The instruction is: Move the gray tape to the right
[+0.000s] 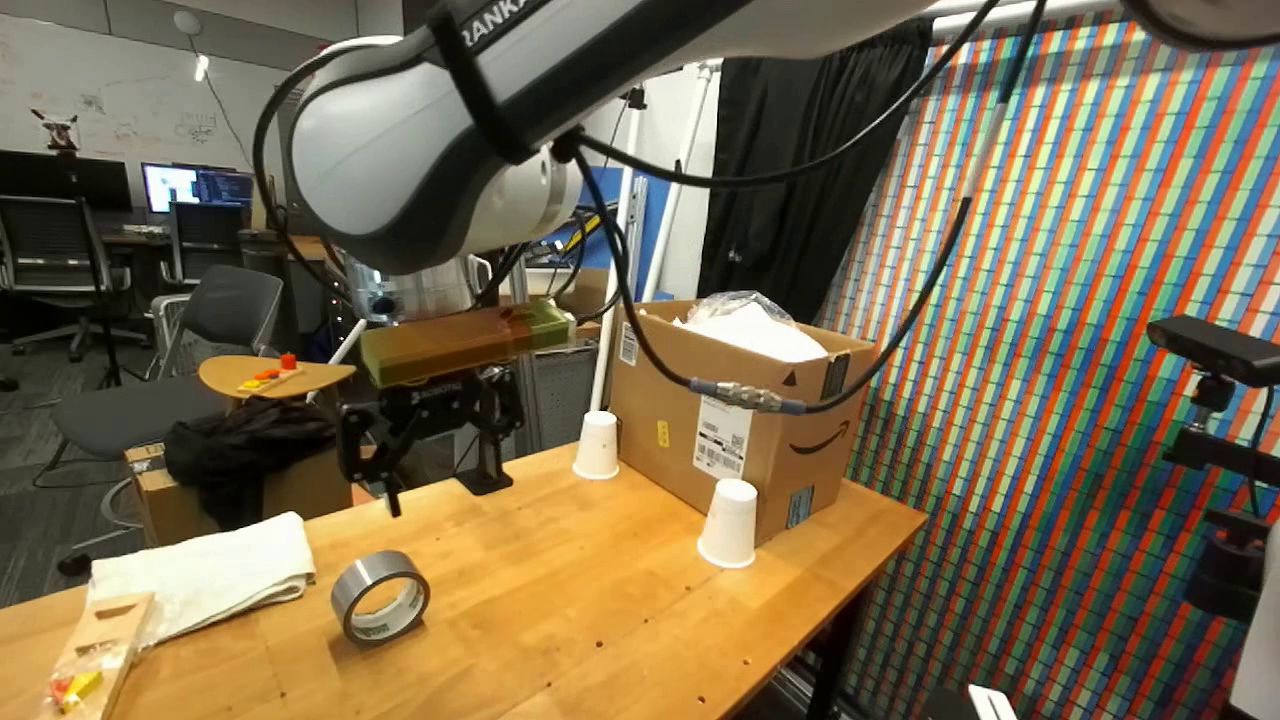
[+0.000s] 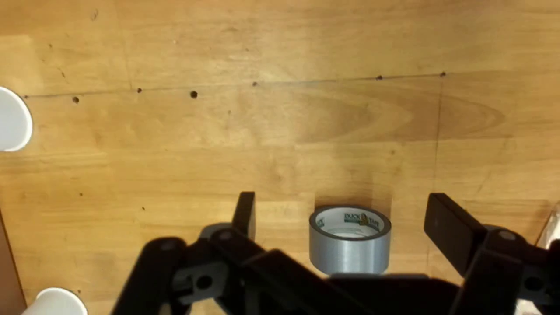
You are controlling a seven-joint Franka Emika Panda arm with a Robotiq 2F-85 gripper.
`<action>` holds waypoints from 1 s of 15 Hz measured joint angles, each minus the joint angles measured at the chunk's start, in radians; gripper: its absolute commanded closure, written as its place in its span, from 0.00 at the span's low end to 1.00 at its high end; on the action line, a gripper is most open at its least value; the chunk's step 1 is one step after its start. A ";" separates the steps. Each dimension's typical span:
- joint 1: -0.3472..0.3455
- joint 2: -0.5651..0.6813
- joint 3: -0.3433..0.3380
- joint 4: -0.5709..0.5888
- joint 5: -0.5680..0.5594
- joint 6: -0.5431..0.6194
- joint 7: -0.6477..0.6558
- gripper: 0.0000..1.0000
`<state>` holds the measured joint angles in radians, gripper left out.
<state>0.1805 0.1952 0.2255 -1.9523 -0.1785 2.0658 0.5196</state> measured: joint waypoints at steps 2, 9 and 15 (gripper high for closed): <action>0.023 0.071 -0.010 0.065 -0.017 0.028 0.001 0.00; 0.135 0.321 -0.058 0.313 -0.023 0.062 0.000 0.00; 0.210 0.511 -0.084 0.530 -0.023 0.062 -0.020 0.00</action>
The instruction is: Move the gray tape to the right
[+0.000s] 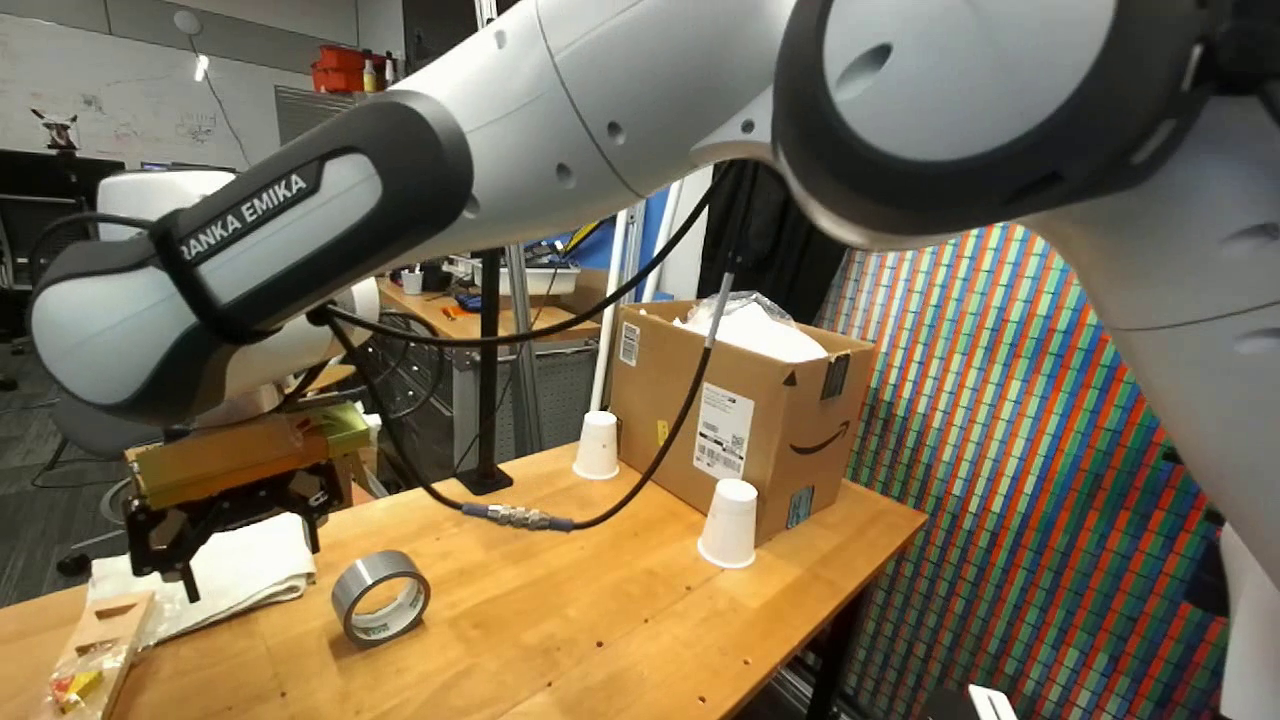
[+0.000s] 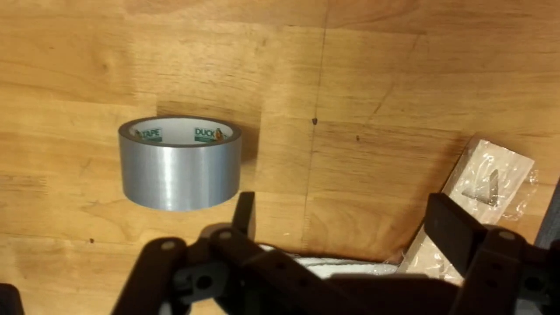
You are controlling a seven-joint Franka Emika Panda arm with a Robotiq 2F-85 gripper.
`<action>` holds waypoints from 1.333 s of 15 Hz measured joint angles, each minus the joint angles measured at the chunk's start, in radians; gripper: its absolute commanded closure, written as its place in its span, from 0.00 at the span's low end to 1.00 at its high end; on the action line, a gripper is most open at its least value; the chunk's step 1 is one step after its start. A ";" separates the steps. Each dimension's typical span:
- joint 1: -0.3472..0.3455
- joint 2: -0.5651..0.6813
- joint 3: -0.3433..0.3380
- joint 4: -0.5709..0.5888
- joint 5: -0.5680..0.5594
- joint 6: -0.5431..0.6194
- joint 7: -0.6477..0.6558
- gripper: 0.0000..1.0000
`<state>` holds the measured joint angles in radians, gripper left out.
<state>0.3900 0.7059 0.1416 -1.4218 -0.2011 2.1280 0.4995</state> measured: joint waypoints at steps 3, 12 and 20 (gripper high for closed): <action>0.009 0.079 -0.006 0.079 0.009 -0.001 -0.022 0.00; 0.007 0.235 -0.028 0.218 0.072 -0.024 -0.077 0.00; 0.005 0.282 -0.030 0.276 0.101 -0.069 -0.098 0.00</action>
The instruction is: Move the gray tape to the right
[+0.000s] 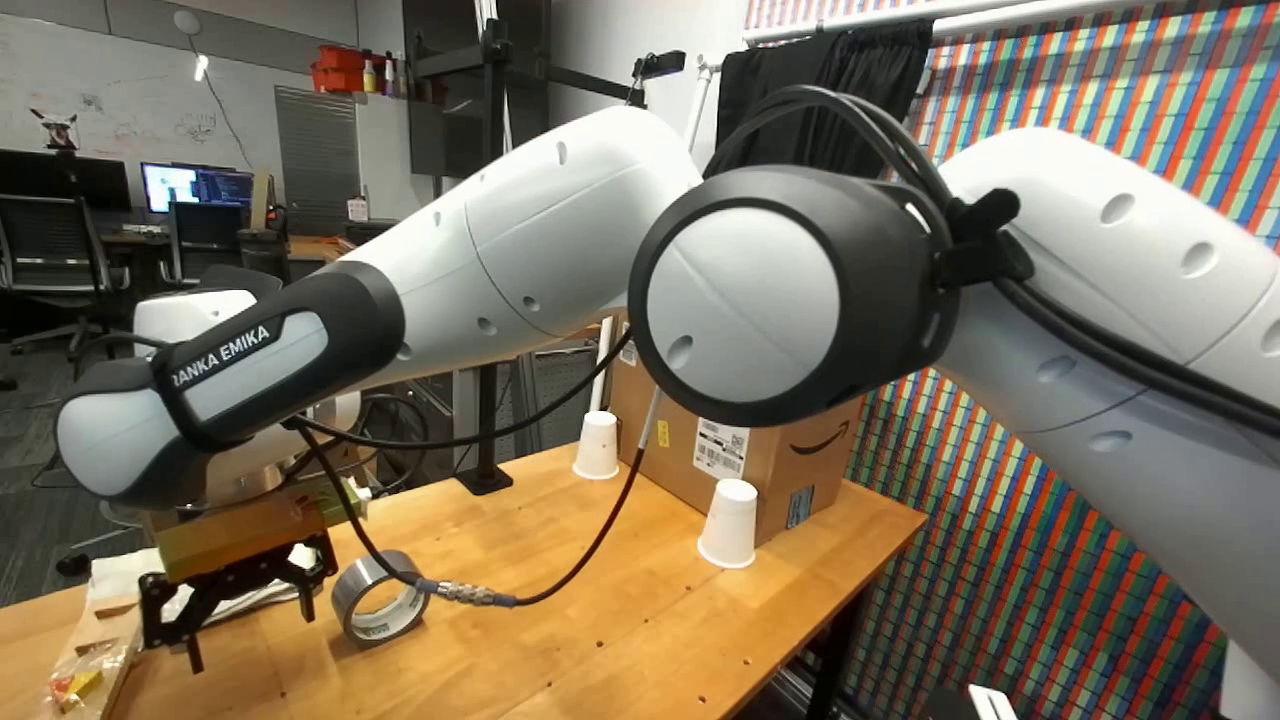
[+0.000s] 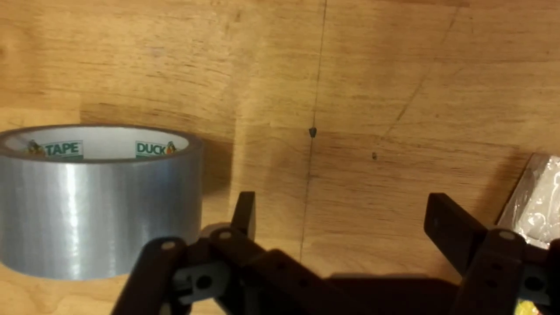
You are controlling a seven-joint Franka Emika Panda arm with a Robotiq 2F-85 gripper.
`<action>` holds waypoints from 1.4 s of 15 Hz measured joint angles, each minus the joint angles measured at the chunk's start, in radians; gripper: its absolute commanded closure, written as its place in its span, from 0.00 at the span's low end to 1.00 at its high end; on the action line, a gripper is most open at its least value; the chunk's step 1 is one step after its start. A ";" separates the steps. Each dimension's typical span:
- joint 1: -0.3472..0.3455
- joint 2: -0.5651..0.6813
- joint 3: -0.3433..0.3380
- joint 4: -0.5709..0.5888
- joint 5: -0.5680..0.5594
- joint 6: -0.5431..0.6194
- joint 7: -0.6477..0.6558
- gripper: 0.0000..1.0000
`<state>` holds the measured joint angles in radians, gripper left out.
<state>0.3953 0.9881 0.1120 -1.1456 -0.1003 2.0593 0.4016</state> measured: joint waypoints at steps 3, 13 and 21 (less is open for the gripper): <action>-0.006 0.000 -0.003 0.001 0.000 -0.003 0.000 0.00; -0.049 0.000 -0.003 -0.006 0.000 -0.002 0.000 0.00; -0.070 -0.012 0.002 -0.042 0.000 0.005 0.000 0.00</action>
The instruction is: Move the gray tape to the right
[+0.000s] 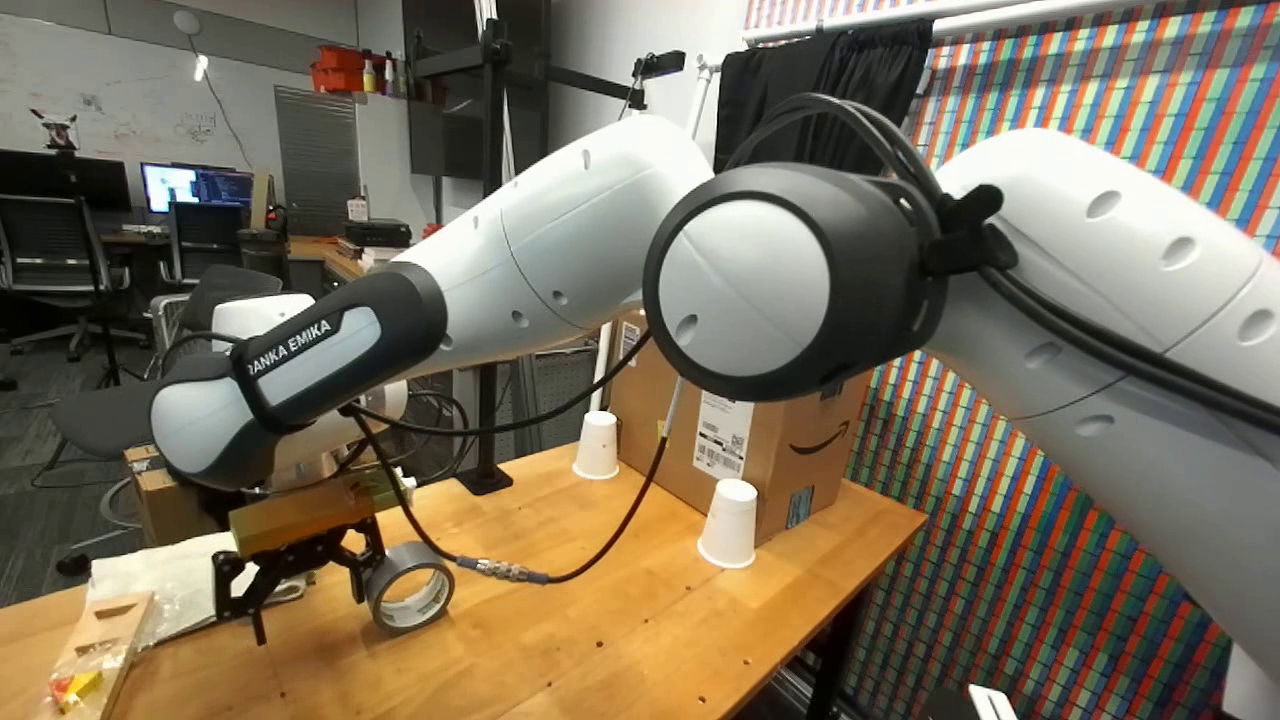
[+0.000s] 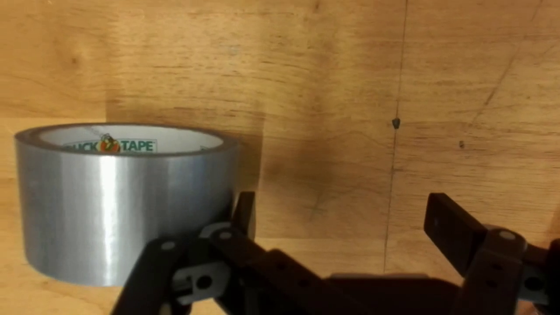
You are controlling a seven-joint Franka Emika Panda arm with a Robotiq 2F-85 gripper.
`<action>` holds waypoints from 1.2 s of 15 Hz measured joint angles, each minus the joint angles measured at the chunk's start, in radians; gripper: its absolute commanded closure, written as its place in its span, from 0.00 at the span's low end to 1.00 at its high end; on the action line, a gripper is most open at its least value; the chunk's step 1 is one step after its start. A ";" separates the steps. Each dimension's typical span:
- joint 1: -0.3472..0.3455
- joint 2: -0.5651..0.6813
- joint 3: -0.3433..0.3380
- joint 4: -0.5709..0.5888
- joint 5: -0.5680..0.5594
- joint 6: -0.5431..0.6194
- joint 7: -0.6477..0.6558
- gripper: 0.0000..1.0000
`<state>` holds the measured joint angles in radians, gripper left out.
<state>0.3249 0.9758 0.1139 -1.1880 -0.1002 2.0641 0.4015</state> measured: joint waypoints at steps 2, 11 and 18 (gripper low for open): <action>0.000 -0.017 0.007 -0.030 0.000 0.001 -0.003 0.00; 0.030 -0.140 0.032 -0.164 0.000 0.002 -0.020 0.00; 0.053 -0.141 0.033 -0.174 0.000 0.002 -0.065 0.00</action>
<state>0.3782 0.8348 0.1469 -1.3615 -0.1002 2.0660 0.3364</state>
